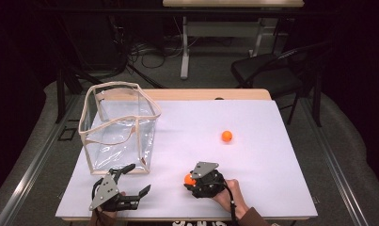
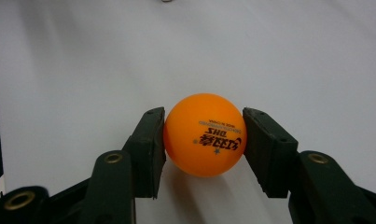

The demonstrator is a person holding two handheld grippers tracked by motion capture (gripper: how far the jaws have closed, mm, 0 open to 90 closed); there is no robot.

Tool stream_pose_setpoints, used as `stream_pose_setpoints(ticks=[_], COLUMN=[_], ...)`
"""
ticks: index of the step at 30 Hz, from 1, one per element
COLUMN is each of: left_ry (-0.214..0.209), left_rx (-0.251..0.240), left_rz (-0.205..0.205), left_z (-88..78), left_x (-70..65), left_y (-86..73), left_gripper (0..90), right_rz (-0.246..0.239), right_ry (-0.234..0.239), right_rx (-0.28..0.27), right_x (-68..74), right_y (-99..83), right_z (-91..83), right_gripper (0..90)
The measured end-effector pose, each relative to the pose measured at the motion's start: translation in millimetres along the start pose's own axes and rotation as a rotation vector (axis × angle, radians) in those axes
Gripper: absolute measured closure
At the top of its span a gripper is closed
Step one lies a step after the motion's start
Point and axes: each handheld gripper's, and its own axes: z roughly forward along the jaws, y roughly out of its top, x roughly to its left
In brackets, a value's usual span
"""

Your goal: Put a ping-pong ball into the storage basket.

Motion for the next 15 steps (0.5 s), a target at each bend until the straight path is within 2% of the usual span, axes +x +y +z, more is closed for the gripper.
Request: stream_pose_setpoints(ticks=[2, 3, 15], left_ry=[0.001, -0.001, -0.001], left_rx=[-0.004, -0.001, 0.001], left_rz=[0.003, 0.0, -0.001], left_z=[-0.2, 0.0, 0.6], left_x=[0.0, 0.1, 0.1], left_y=[0.1, 0.0, -0.2], left_gripper=[15.5, 15.5, 15.5], right_rz=[0.0, -0.004, -0.002], right_ry=[0.0, -0.016, -0.036], right_rx=[0.0, -0.009, -0.032], right_x=[0.0, -1.7, -4.6], right_y=[0.0, 4.0, 9.9], right_z=[0.0, -7.7, -18.9], right_gripper=[50.3, 50.3, 50.3])
